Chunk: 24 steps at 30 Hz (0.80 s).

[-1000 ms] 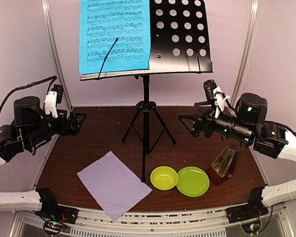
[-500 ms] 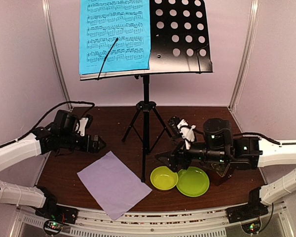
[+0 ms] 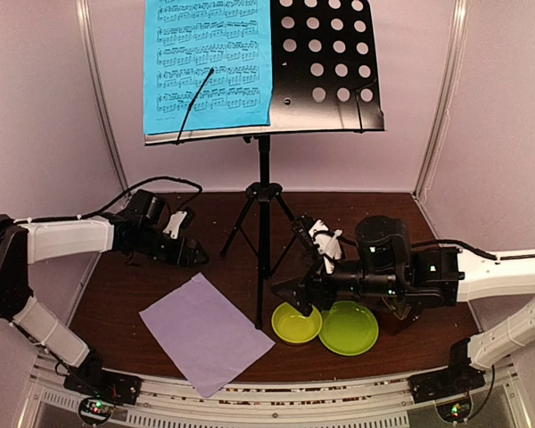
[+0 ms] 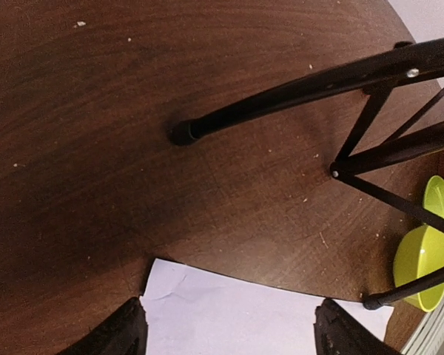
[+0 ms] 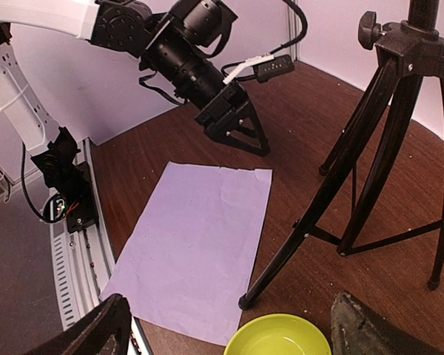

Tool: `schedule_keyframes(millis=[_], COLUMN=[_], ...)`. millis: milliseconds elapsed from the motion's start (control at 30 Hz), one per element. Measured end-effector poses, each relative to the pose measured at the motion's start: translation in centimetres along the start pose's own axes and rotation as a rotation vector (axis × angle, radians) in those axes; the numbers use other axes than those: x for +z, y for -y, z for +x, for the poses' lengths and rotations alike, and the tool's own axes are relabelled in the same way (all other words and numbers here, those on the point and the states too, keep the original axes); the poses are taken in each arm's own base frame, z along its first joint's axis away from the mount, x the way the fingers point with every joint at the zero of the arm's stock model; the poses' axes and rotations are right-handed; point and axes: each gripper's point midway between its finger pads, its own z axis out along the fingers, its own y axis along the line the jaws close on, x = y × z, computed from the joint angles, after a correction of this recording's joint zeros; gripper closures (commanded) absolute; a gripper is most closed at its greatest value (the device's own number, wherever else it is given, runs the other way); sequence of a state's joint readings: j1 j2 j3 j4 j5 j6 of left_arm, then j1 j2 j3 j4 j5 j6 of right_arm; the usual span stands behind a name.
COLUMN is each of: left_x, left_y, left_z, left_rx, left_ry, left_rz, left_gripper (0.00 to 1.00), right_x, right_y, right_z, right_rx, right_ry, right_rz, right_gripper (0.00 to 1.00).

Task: Set up the instrument practice props

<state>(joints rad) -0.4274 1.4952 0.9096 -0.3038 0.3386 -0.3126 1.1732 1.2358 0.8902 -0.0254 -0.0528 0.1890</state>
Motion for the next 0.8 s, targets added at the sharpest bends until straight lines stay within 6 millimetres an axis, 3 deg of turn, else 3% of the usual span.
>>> schedule_keyframes(millis=[233, 400, 800], left_x=[3.8, 5.5, 6.2], left_y=[-1.8, -2.7, -3.5], left_z=[2.5, 3.9, 3.9], left_rx=[0.002, 0.001, 0.028], left_ry=[-0.122, -0.175, -0.175], left_rz=[0.006, 0.006, -0.012], left_gripper=[0.34, 0.37, 0.40], right_x=[-0.5, -0.6, -0.5], right_y=[-0.1, -0.2, -0.5], right_z=[-0.6, -0.8, -0.7], right_rx=[0.008, 0.011, 0.019], right_ry=[0.023, 0.029, 0.026], right_rz=[-0.005, -0.010, -0.025], right_gripper=[0.05, 0.04, 0.03])
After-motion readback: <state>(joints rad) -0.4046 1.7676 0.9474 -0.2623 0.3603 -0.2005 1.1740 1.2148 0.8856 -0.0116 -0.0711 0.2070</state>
